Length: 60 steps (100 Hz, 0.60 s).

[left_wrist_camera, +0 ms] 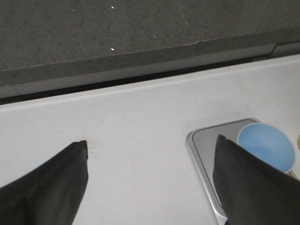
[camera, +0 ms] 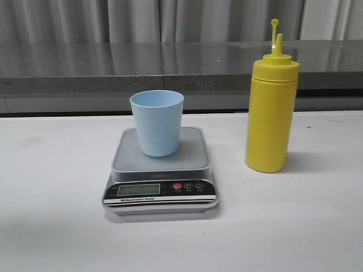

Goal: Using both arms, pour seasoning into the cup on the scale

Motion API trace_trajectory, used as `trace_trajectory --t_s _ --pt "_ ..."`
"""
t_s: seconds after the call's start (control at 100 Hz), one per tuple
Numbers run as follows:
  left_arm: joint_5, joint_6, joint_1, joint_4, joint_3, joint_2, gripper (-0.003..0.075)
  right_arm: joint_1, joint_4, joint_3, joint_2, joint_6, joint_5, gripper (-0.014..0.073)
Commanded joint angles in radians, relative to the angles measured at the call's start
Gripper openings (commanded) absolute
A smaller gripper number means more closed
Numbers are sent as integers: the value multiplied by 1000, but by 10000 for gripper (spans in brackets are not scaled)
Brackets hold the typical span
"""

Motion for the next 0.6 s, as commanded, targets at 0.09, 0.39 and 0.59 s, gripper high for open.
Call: trace_trajectory --t_s 0.09,0.39,0.59 --pt "-151 -11 40 29 175 -261 536 -4 -9 -22 -10 -5 -84 -66" --pt "-165 -11 40 63 455 -681 536 -4 -9 -22 -10 -5 -84 -66" --pt "-120 -11 40 70 562 -916 536 -4 -9 -22 -10 -5 -84 -66"
